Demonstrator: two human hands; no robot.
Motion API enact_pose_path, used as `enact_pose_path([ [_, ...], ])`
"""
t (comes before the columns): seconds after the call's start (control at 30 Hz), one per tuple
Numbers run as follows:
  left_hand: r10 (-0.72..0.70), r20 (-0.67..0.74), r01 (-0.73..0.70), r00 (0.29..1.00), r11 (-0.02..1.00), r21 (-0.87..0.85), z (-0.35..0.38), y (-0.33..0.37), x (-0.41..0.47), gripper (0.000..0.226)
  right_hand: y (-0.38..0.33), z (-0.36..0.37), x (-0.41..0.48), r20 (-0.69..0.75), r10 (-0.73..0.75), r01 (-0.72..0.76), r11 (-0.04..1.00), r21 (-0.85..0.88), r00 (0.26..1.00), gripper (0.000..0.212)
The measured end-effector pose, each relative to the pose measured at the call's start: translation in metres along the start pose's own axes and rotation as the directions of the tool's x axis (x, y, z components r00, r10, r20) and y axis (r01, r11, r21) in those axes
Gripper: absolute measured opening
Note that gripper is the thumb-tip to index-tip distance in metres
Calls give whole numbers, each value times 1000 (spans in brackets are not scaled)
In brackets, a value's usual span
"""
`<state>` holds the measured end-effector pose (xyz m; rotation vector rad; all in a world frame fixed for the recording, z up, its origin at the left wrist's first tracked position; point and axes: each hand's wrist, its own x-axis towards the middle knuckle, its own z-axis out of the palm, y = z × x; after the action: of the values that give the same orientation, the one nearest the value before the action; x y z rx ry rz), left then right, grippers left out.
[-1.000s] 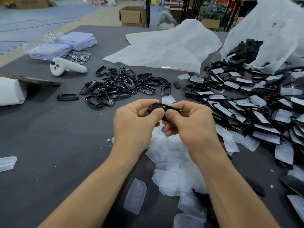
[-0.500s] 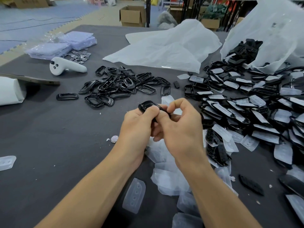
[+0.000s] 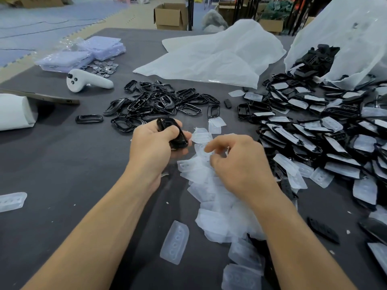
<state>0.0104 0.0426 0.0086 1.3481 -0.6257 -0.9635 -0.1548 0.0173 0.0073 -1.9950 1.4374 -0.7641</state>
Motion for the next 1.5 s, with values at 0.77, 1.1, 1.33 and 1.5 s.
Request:
enact_pose_path([
  [0.77, -18, 157, 3, 988, 995, 96, 5, -3, -9, 18, -20, 7, -3, 19, 281, -180, 560, 809, 960, 23],
  [1.1, -36, 460, -66, 887, 977, 202, 8, -7, -16, 15, -18, 1, -3, 10, 179, -122, 631, 766, 984, 14],
  [1.33, -71, 571, -66, 818, 974, 215, 2, -6, -14, 37, -12, 6, -2, -104, 75, -20, 891, 454, 992, 10],
  [1.5, -52, 653, -58, 756, 988, 146, -1, 1, -18, 60, -14, 9, -6, -243, 73, 24, 927, 375, 967, 9],
])
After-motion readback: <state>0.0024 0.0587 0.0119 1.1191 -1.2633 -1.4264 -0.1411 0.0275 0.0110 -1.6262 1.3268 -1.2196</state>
